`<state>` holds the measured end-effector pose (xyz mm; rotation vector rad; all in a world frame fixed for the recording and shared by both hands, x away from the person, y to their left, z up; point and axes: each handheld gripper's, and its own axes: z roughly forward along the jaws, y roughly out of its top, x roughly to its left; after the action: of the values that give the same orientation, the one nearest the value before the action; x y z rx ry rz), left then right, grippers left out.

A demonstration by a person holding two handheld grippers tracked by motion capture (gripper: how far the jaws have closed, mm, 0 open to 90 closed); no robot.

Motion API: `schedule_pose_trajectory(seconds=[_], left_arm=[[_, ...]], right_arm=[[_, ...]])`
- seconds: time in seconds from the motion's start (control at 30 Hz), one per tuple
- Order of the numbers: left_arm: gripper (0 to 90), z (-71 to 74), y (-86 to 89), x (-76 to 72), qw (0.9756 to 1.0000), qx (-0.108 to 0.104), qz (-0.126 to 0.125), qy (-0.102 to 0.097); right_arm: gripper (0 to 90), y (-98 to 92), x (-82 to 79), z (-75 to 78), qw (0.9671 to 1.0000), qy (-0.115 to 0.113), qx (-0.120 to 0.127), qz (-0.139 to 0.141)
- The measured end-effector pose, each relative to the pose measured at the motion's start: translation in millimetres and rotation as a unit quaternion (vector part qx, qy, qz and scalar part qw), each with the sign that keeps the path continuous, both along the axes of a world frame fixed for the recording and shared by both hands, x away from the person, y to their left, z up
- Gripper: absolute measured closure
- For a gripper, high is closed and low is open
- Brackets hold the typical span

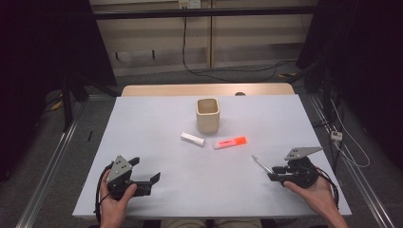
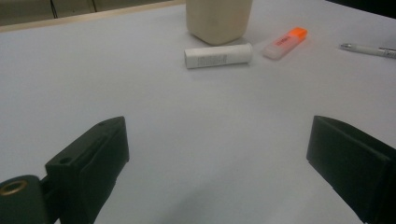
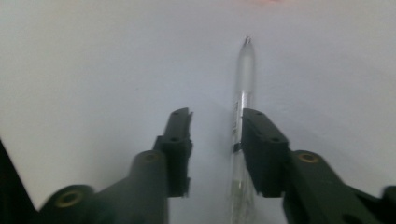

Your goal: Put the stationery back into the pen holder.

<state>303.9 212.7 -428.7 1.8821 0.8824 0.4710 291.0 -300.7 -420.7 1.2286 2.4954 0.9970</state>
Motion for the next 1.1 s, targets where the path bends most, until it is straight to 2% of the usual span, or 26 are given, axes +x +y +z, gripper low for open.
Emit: schedule_pose_trajectory(seconds=[0.13, 0.2, 0.23, 0.37, 0.4, 0.47, 0.53, 0.67, 0.8, 0.93, 1.1], left_arm=[[5.7, 0.2, 0.2, 0.7, 1.0000, -0.001, 0.000, 0.000], [5.7, 0.0, 0.2, 0.8, 1.0000, -0.002, 0.000, 0.000], [5.6, -0.2, 0.3, 1.1, 1.0000, 0.000, -0.001, -0.001], [5.6, -0.5, -1.0, 1.9, 1.0000, 0.000, -0.002, 0.001], [5.6, -0.5, -1.2, 1.9, 1.0000, 0.000, -0.002, 0.001], [5.7, -0.7, -1.6, 2.1, 1.0000, 0.000, -0.002, 0.002], [5.6, -0.7, -1.7, 2.4, 1.0000, -0.001, -0.002, 0.002], [5.6, -0.6, -1.6, 2.5, 1.0000, 0.001, -0.004, 0.001], [5.7, -0.9, -1.5, 2.6, 1.0000, -0.001, -0.003, 0.002], [5.6, -0.6, -1.6, 2.5, 1.0000, 0.003, -0.004, 0.001], [5.6, -0.9, -1.5, 2.6, 1.0000, 0.001, -0.003, 0.001]], right_arm=[[40.2, 3.8, 9.8, 3.9, 0.9999, -0.006, -0.005, -0.011], [31.0, 5.1, 15.9, 3.7, 0.9998, -0.001, -0.006, -0.018], [27.1, 5.9, 19.3, 2.9, 0.9998, 0.009, -0.008, -0.017], [18.0, 12.2, 30.7, -0.6, 0.9992, 0.030, -0.024, -0.012], [18.2, 14.3, 33.4, -0.9, 0.9990, 0.035, -0.026, -0.015], [26.4, 17.8, 38.4, -0.3, 0.9987, 0.037, -0.033, -0.013], [32.3, 21.0, 43.7, 0.4, 0.9979, 0.042, -0.043, -0.024], [43.3, 26.1, 51.3, 1.3, 0.9961, 0.039, -0.068, -0.041], [49.6, 30.1, 55.9, -1.6, 0.9948, 0.052, -0.075, -0.046], [56.4, 35.7, 56.6, -3.1, 0.9945, 0.056, -0.080, -0.037], [65.4, 37.8, 56.9, -5.7, 0.9933, 0.059, -0.092, -0.039]])
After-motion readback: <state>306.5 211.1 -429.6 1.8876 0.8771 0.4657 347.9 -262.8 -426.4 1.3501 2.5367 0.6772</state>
